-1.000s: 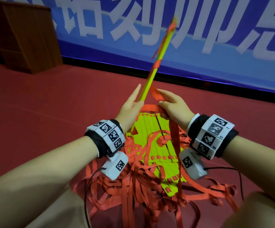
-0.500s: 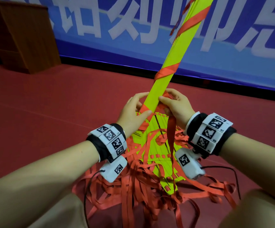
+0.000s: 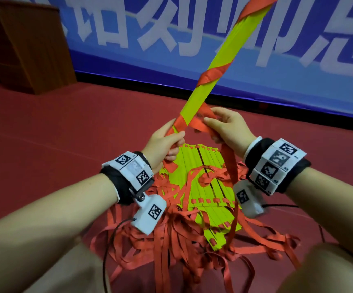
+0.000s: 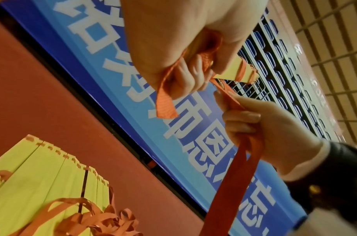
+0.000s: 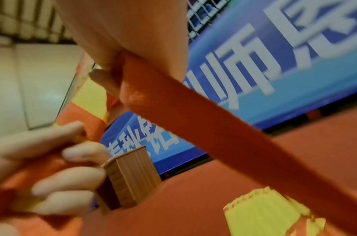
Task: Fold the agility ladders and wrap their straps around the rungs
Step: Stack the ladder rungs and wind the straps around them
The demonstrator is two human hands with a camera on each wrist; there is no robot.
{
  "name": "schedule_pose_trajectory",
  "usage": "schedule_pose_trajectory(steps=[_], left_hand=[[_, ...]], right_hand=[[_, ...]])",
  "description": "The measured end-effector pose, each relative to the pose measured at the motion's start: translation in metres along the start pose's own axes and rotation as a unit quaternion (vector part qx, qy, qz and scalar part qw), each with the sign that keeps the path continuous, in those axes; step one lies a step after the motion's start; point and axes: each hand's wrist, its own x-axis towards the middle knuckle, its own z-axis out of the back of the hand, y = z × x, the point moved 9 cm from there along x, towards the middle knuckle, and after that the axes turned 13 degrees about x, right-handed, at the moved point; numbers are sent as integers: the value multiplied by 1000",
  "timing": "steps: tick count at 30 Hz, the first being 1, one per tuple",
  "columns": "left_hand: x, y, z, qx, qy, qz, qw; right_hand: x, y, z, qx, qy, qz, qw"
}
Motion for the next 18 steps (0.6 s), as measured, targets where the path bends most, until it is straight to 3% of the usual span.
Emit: schedule_pose_trajectory(steps=[4, 8, 11, 14, 16, 18], left_hand=[[4, -1, 4, -4, -13, 0, 1000], [5, 5, 9, 6, -46, 18, 999], [4, 5, 10, 50, -75, 22, 996], [1, 2, 9, 61, -91, 40, 993], [-2, -5, 8, 75, -108, 3, 991], [-9, -8, 5, 118, -109, -38, 986]], right_hand=[[2, -5, -9, 53, 16, -57, 997], [4, -9, -12, 4, 32, -65, 997], [4, -13, -10, -19, 6, -72, 997], [2, -10, -12, 48, -21, -63, 997], [1, -4, -14, 90, -38, -44, 994], [1, 2, -12, 40, -56, -8, 998]])
